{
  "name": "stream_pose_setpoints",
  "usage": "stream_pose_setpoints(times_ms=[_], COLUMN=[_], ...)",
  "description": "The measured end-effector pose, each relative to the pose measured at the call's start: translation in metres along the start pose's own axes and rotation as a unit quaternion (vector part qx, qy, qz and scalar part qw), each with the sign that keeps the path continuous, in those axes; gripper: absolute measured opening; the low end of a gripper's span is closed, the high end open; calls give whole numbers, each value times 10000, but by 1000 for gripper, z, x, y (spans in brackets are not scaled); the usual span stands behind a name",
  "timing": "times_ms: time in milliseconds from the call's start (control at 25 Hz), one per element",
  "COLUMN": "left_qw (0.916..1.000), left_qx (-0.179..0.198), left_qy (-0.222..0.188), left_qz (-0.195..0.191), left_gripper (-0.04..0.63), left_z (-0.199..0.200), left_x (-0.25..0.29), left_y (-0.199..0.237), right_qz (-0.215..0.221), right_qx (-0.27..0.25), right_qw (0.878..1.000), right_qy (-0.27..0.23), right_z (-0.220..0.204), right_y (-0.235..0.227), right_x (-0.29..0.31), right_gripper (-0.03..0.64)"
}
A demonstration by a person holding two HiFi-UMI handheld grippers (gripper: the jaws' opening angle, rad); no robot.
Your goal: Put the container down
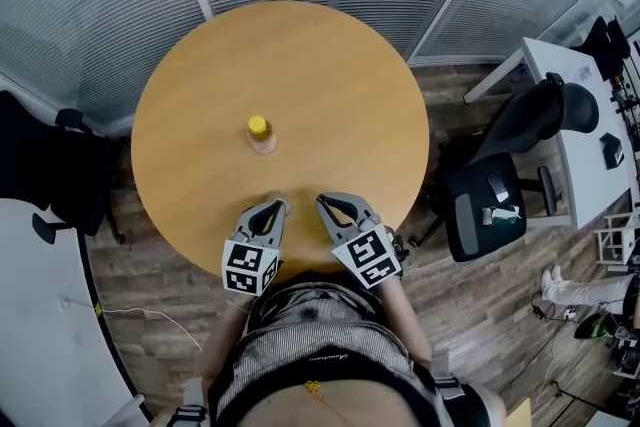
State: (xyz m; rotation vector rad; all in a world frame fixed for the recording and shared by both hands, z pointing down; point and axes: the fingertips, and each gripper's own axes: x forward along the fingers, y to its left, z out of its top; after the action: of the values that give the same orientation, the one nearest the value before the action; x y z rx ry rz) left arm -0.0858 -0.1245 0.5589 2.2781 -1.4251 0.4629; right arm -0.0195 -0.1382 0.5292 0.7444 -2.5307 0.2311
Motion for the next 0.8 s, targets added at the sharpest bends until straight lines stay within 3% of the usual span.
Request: stream_pose_setpoints(times_ms=[400, 800], left_qw=[9984, 9962], left_qx=[26, 60], left_qy=[-490, -742], left_qz=[-280, -441], left_gripper=[21, 21], left_z=[46, 73], left_x=[-18, -30], left_y=[-23, -34], right_qz=[165, 248], right_qx=[-81, 157], right_qw=[9992, 9943], right_qy=[-348, -1027], right_z=[26, 53], right_y=[9, 11], right_x=[-8, -25], right_gripper=[21, 21])
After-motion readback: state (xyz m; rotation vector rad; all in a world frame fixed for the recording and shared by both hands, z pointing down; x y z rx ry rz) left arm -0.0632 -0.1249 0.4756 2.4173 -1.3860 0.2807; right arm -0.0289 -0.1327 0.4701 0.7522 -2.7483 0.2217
